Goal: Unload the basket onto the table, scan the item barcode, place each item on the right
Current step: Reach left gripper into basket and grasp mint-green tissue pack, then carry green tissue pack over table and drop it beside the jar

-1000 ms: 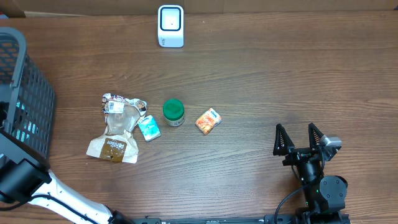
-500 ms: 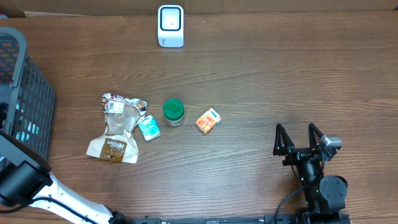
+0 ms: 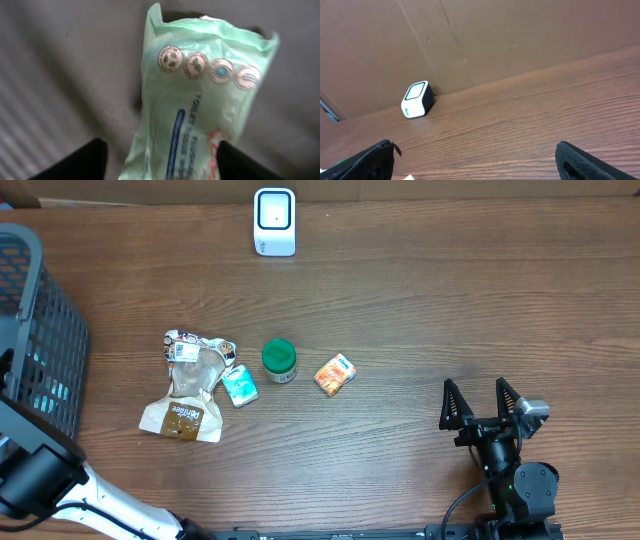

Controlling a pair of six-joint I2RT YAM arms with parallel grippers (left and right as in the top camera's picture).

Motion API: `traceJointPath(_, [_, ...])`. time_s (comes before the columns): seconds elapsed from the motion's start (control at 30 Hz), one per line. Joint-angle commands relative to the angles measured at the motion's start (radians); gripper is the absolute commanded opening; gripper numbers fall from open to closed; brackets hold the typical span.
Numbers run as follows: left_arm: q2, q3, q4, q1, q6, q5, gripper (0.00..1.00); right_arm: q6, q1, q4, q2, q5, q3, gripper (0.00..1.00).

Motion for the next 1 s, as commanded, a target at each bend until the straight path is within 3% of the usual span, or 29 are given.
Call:
traceJointPath(0.0, [-0.069,-0.007,-0.018,-0.002,0.011,0.02,0.73,0.0,0.006,0.007,-0.007,-0.001,-0.011,1.0])
traceJointPath(0.53, [0.109,-0.088,-0.001,0.0,0.012,0.019,0.61,0.0,0.006,0.007,-0.007,-0.001,-0.011,1.0])
traceJointPath(0.63, [0.127,-0.088,-0.003,0.0,0.012,0.019,0.46,0.0,0.006,0.007,-0.007,-0.001,-0.011,1.0])
traceJointPath(0.73, [0.124,-0.086,-0.006,0.0,0.013,0.019,0.08,0.0,0.006,0.007,-0.007,-0.001,-0.011,1.0])
traceJointPath(0.97, [0.081,-0.026,-0.079,0.0,0.011,0.023,0.04,0.0,0.006,0.007,-0.007,-0.001,-0.011,1.0])
